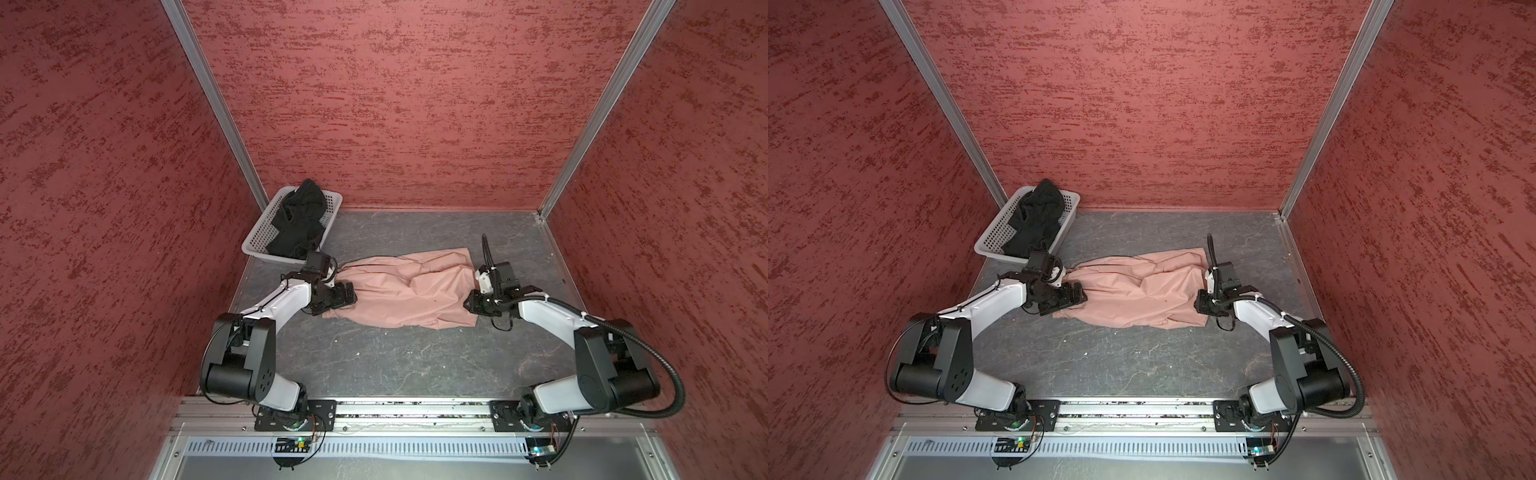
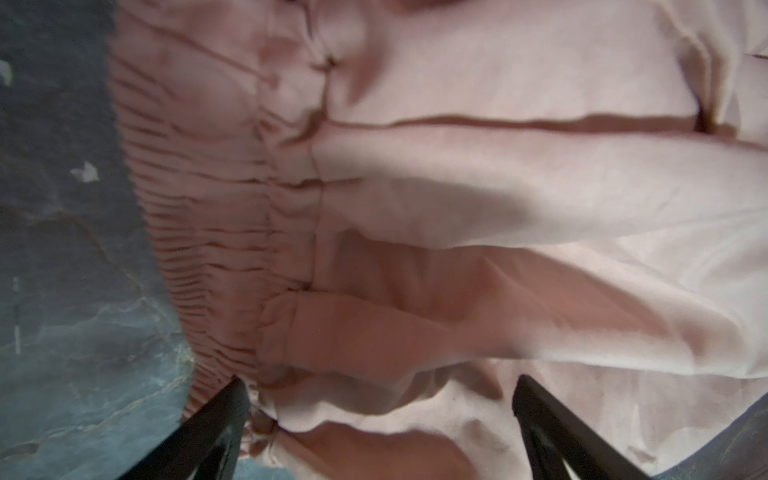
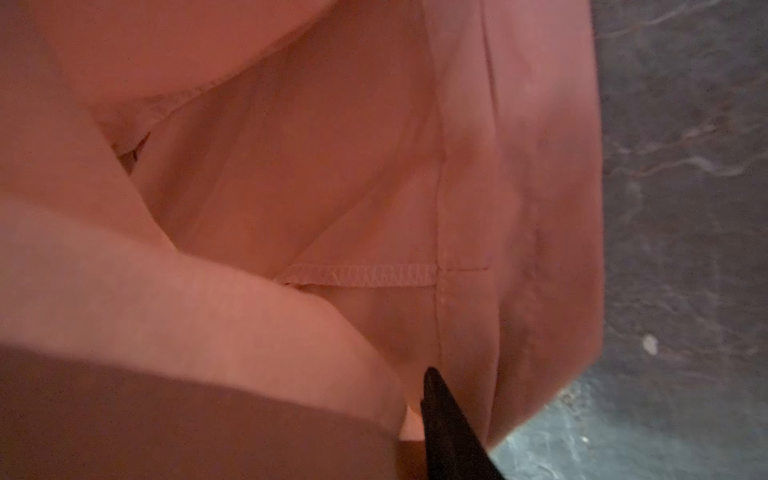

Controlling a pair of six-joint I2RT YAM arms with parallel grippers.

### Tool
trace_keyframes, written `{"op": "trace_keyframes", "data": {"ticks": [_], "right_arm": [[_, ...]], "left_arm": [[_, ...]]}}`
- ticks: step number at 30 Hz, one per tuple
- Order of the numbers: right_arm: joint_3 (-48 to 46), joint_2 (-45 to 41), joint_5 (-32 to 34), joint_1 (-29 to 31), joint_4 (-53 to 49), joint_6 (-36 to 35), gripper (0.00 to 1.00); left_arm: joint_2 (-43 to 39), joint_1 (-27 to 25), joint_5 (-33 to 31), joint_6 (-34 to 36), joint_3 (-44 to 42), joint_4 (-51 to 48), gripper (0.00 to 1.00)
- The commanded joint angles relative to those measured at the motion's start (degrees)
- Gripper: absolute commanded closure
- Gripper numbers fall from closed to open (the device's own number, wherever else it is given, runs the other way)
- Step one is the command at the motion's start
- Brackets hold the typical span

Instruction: Fold and stack the shorts

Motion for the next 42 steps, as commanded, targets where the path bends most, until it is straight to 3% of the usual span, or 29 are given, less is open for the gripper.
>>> {"op": "trace_keyframes", "data": {"ticks": [1, 4, 5, 13, 21, 27, 28, 29, 30, 32, 36, 40, 42], "right_arm": [[2.1, -0.2, 1.9, 0.0, -2.3, -0.8, 0.76], [3.7, -0.2, 0.6, 0.1, -5.4, -0.6, 0.99], [4.2, -0.5, -0.5, 0.0, -6.6, -0.3, 1.00], [12.8, -4.1, 0.4, -0.6, -26.3, 1.8, 1.00], [13.4, -9.8, -2.9, -4.6, -34.5, 4.9, 1.00], [9.6, -11.8, -0.4, -6.3, -37.3, 6.0, 1.00], [9.4, -11.8, 0.1, -6.4, -37.2, 5.8, 0.94], [9.6, -11.6, 0.5, -6.6, -37.2, 5.6, 0.72], [10.3, -11.3, 1.1, -6.7, -37.4, 5.3, 0.56], [13.8, -10.7, 4.2, -6.7, -38.3, 4.3, 0.34], [21.8, -9.9, 3.7, -6.7, -33.8, 2.2, 0.37], [16.2, -10.2, -11.2, -6.4, -11.9, 4.8, 0.62], [14.3, -6.7, -13.8, -6.1, -7.3, 5.6, 0.59]], "left_arm": [[0.8, -0.1, 0.9, 1.0, -0.1, 0.7, 0.01], [1.2, -0.2, 1.0, 1.0, -0.1, 1.0, 0.01], [1.3, -0.1, 1.0, 0.9, -0.2, 1.3, 0.01], [4.6, 0.1, -0.8, 1.2, 2.1, -2.6, 0.01], [6.4, 1.0, -0.5, 0.5, 2.1, -2.3, 0.01], [7.4, 1.1, 0.1, 0.7, 2.9, -2.3, 0.01], [7.5, 1.0, 0.3, 0.7, 2.9, -2.2, 0.01], [7.5, 1.1, 0.5, 0.8, 2.9, -2.2, 0.01], [7.5, 1.1, 0.6, 0.8, 2.9, -2.3, 0.01], [7.2, 0.9, 1.5, 1.1, 3.1, -2.4, 0.01], [4.2, 0.4, 5.4, 1.6, 6.0, -4.0, 0.01], [-0.9, -1.8, 6.1, 2.3, 11.5, -6.9, 0.01], [-2.4, -2.5, 6.2, 2.5, 13.2, -6.7, 0.00]]}}
